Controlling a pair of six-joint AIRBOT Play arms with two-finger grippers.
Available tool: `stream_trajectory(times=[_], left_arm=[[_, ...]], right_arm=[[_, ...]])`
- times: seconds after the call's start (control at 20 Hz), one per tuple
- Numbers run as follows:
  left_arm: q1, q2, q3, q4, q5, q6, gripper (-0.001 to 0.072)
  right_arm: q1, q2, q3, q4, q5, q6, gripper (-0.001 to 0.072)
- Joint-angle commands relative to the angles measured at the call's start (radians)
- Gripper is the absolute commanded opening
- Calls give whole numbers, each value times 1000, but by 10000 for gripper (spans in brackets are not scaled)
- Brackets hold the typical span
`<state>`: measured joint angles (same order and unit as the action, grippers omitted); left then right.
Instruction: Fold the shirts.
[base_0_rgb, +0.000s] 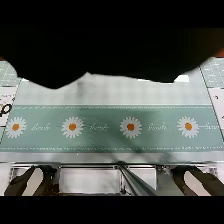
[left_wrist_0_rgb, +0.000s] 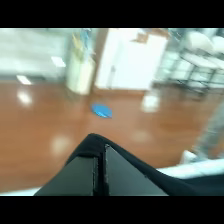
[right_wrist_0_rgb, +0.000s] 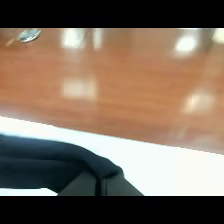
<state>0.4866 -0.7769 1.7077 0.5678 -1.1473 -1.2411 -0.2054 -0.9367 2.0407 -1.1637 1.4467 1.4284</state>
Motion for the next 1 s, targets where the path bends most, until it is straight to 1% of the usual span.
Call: stream_trajectory(times=[0.0, 0.05, 0.15, 0.25, 0.3, 0.35, 0.4, 0.45, 0.55, 0.6, 0.75, 0.85, 0.95], left_arm=[[-13, 177, 20, 186, 21, -60, 21], [-85, 224, 20, 301, 29, -75, 20], [-248, 288, 20, 552, 29, -156, 20], [-377, 330, 20, 808, -26, -288, 20], [-430, 341, 20, 898, -95, -379, 19], [-474, 342, 19, 947, -168, -440, 19], [-512, 339, 6, 972, -225, -459, 19], [-540, 339, -30, 997, -236, -469, 19], [-561, 322, -121, 1044, -209, -500, 19], [-561, 298, -177, 1044, -178, -500, 19], [-561, 177, -329, 968, -56, -500, 19], [-560, 41, -408, 927, 55, -500, 19], [-550, -125, -433, 914, 143, -500, 19]], right_arm=[[1, 126, 18, -97, 48, 11, 24], [2, 152, 18, -133, 53, 25, 24], [2, 193, 18, -183, 94, 45, 24], [2, 223, 5, -181, 122, 58, 24], [2, 244, -26, -193, 122, 58, 24], [2, 260, -62, -226, 125, 64, 24], [1, 271, -105, -262, 127, 78, 24], [1, 273, -149, -271, 127, 83, 24], [1, 259, -262, -235, 111, 82, 24], [1, 246, -322, -213, 98, 80, 24], [2, 164, -502, -121, 21, 45, 24], [2, 71, -583, -80, -53, 8, 24], [2, -62, -613, -57, -127, -21, 24]])
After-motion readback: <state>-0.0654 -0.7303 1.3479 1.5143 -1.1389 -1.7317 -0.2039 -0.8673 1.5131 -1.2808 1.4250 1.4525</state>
